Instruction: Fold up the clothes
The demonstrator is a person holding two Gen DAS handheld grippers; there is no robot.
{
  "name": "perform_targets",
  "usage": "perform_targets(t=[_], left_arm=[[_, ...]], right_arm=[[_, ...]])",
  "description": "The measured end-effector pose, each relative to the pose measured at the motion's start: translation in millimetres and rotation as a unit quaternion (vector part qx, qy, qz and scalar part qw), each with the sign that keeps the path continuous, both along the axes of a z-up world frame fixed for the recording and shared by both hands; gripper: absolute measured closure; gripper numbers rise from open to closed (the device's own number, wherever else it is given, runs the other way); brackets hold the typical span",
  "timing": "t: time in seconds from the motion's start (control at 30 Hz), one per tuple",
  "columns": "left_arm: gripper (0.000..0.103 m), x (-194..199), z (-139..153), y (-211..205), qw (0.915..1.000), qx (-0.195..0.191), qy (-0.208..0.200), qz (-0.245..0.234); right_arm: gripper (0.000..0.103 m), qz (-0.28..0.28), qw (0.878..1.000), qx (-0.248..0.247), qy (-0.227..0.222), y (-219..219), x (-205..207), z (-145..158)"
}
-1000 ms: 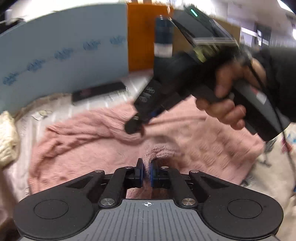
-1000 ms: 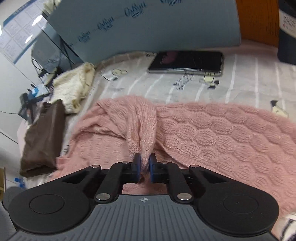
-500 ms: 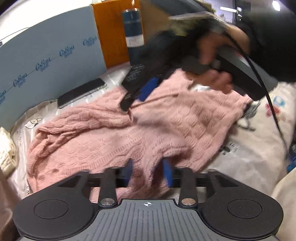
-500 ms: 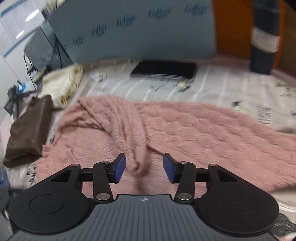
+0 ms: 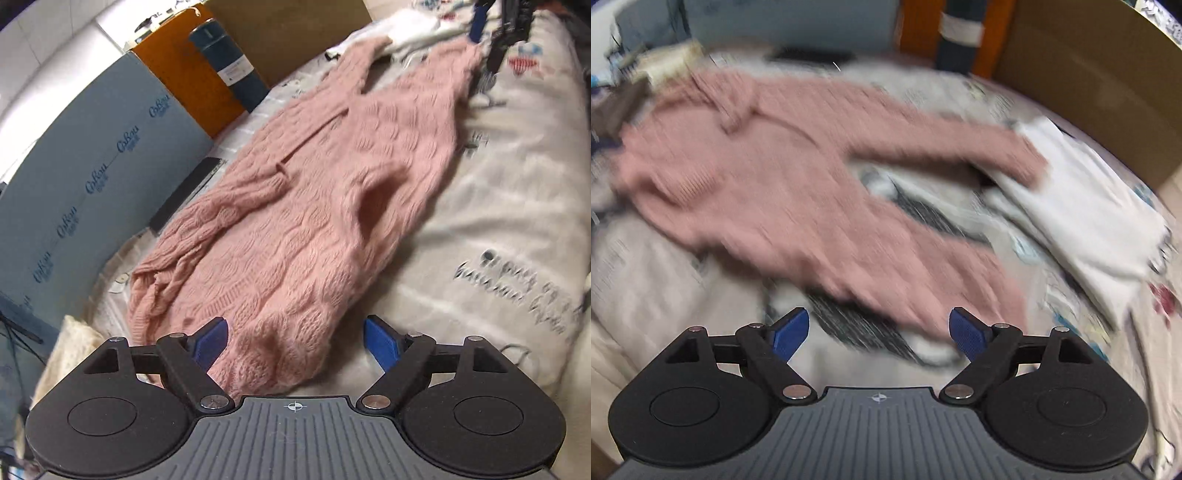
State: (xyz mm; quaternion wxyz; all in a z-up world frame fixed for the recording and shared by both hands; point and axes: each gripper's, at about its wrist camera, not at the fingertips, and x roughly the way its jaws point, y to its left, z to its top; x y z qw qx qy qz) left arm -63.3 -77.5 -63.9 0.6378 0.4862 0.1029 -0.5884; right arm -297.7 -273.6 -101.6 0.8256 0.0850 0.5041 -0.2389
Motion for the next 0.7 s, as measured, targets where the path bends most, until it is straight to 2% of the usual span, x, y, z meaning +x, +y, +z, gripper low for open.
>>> perform_targets(t=[0.1, 0.2, 0.27, 0.3, 0.33, 0.37, 0.4, 0.43, 0.47, 0.57, 0.7], left_arm=[[0.02, -0.4, -3.5, -1.7, 0.9998, -0.011, -0.015, -0.001], [0.025, 7.8, -5.0, -7.3, 0.9995, -0.018, -0.018, 0.018], [0.044, 14.7, -5.2, -11.2, 0.999, -0.017, -0.013, 0.038], [0.048, 17.7, -5.3, -12.5, 0.9987, -0.016, -0.009, 0.047], [0.053, 19.6, -5.4, -12.8, 0.9986, -0.017, -0.005, 0.05], [0.058, 20.5, -5.4, -12.7, 0.9985, -0.019, -0.002, 0.05], [0.062, 21.6, -5.1, -12.7, 0.9984, -0.022, 0.003, 0.052], [0.074, 23.5, -4.3, -13.3, 0.998, -0.024, 0.014, 0.056], [0.081, 25.9, -3.1, -14.3, 0.9974, -0.025, 0.026, 0.063], [0.085, 33.2, 6.1, -18.4, 0.9932, -0.037, 0.062, 0.091], [0.085, 48.1, 29.4, -29.3, 0.9847, -0.059, 0.102, 0.129]], right_arm=[[0.024, -0.006, 0.998, -0.048, 0.035, -2.7, -11.1, -21.4], [0.024, -0.005, 0.997, -0.083, 0.007, -12.3, -18.7, -27.1], [0.035, -0.025, 0.993, -0.115, 0.001, -20.9, -16.6, -27.1], [0.047, -0.034, 0.991, -0.131, -0.002, -25.2, -15.3, -26.3], [0.05, -0.037, 0.99, -0.139, -0.01, -28.7, -13.7, -25.1], [0.052, -0.033, 0.99, -0.139, -0.014, -30.5, -12.2, -24.1], [0.063, -0.03, 0.99, -0.139, -0.018, -32.2, -10.6, -23.1], [0.086, -0.028, 0.992, -0.12, -0.019, -36.7, -9.0, -19.1], [0.096, -0.026, 0.994, -0.1, -0.02, -41.2, -7.4, -14.9], [0.097, -0.021, 0.999, -0.041, -0.022, -54.9, -2.7, -2.4], [0.097, -0.015, 0.998, -0.019, -0.049, -79.2, 6.8, 30.5]])
